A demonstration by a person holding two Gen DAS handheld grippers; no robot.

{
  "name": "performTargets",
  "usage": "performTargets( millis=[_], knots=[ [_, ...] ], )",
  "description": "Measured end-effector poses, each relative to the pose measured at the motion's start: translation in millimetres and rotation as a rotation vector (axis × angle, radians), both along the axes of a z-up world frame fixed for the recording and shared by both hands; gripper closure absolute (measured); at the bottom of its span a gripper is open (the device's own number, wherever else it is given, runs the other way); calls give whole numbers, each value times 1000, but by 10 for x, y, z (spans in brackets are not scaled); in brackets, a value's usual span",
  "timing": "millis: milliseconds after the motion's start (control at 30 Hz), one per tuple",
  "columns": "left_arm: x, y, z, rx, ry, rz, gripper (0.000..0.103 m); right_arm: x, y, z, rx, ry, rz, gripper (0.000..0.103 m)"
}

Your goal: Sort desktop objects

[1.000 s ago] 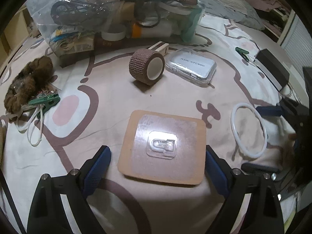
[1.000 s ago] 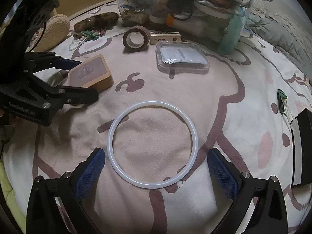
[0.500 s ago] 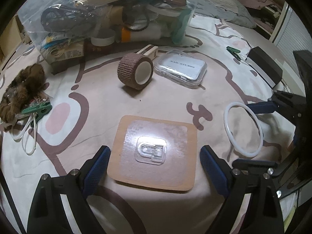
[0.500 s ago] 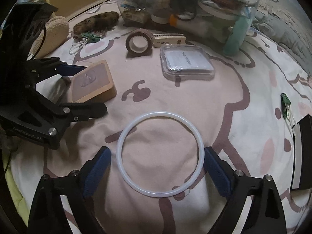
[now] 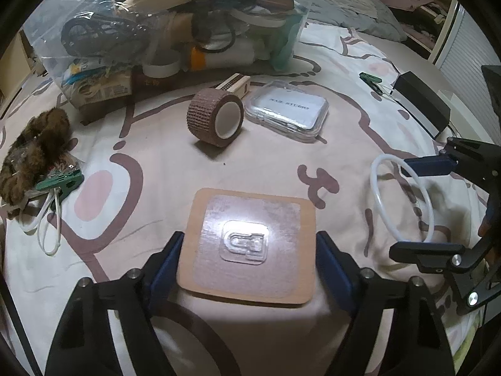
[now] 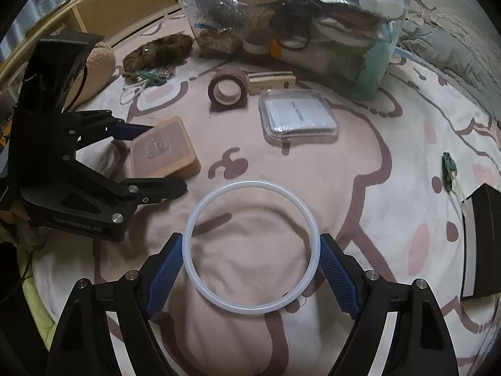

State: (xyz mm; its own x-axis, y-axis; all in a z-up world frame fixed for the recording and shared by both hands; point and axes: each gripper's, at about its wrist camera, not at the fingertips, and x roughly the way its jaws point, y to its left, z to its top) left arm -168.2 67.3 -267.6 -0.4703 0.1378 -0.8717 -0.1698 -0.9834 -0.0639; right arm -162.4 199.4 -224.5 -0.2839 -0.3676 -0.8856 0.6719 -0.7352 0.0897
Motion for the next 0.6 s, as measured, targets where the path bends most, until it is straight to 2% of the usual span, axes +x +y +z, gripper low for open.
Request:
performTargets(
  millis=[233,600],
  knots=[
    [4,-9,69,12,9,-6,24,-51,2,86,13,23,-40,18],
    [44,18,340,37,63,-34,24,-63,-24,264,28,71,-72,18]
  ],
)
